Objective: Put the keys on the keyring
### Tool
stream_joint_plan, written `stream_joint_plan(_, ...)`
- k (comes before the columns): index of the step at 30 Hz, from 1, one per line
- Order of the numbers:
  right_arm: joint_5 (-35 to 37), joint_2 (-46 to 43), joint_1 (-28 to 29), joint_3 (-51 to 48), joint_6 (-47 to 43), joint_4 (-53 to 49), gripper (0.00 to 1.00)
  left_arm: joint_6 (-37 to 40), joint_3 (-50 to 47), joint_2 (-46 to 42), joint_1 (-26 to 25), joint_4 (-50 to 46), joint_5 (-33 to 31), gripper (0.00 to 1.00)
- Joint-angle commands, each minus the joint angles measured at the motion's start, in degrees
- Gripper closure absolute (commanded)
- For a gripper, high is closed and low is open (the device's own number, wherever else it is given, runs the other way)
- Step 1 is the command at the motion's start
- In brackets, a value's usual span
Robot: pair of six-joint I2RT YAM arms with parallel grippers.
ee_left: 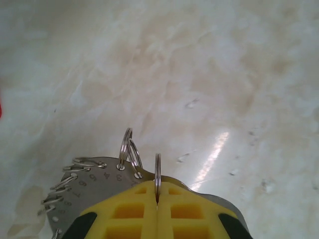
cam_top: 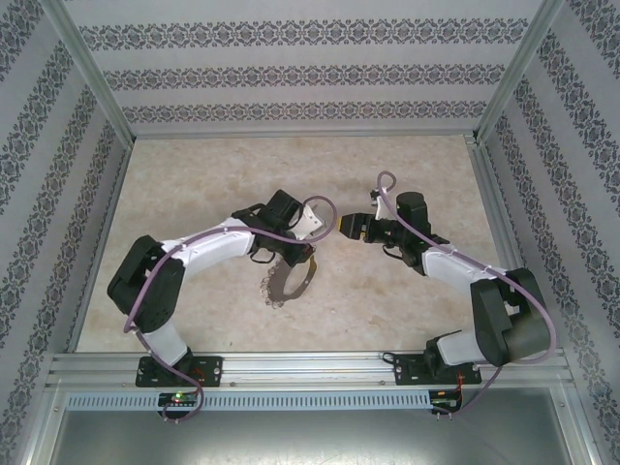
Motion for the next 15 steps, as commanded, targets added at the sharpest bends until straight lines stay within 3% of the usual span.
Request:
stream_joint_plan(1, -5.46, -1.31, -0.66, 1.86, -3.49, 3.90, 0.45, 4.38, 3.61, -3.85, 1.44, -2.85, 4.88, 1.00)
stream_joint_plan(9, -9.74, -3.38, -0.93, 3.83, -4.32, 5.53, 0.64, 7.02, 6.94, -7.14, 3.80, -3.12, 8.61, 1.00)
stream_joint_plan(15, -12.06, -6.75, -0.86, 5.36, -3.08, 5.52, 0.65, 9.01, 11.83, -7.04, 4.52, -4.07, 12.03, 1.00)
